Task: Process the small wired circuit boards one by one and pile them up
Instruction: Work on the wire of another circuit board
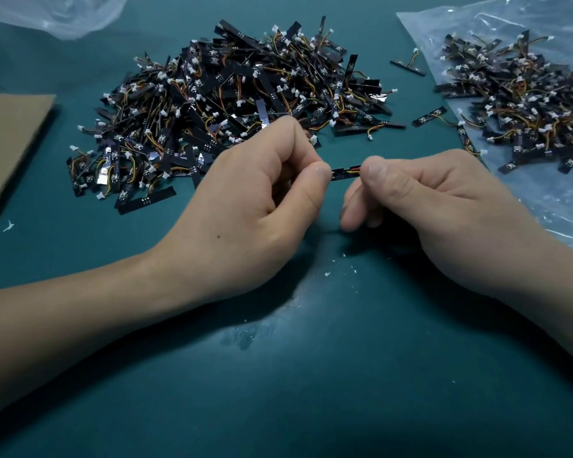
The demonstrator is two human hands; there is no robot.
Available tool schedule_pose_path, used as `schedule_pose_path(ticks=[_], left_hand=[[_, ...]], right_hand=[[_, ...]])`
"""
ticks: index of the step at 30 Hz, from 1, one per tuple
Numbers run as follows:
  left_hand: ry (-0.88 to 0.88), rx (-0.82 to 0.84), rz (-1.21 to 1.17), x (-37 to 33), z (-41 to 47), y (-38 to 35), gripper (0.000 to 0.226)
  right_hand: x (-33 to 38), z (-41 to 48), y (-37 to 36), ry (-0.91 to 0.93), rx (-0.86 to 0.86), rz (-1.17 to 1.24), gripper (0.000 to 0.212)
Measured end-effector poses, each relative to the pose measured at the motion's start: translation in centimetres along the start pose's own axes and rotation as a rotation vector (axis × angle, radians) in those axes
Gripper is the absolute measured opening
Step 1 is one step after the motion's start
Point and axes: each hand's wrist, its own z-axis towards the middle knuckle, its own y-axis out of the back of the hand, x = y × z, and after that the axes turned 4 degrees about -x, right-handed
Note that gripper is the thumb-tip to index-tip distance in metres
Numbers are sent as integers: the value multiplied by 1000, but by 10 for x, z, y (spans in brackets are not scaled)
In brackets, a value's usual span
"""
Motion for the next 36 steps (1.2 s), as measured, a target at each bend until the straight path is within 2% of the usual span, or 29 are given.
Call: schedule_pose_path(ticks=[3,8,14,17,19,22,26,36], left_hand=[[-8,-22,23,0,0,0,17],[-3,-26,17,-1,-1,0,17],[-15,-17,41,-1,-2,-1,16],[-22,-7,-34,-2,-1,0,18],[-2,-9,-134,-2,0,1,20],[50,3,-230,-2,3,2,19],[66,53,-226,0,3,1,19],[43,143,-108,-2,0,2,17]], right_hand=[[1,-2,-4,34,5,-73,48],[1,-6,-12,110,-106,-278,48],[2,-9,-16,213,-35,-474,53],[2,-9,-19,195,-103,-530,56],[2,-9,-17,188,-147,-468,57],[4,-10,-13,250,-161,-232,51],[1,-8,-8,195,-210,-22,32],[0,-7,-9,147,-133,-6,21]])
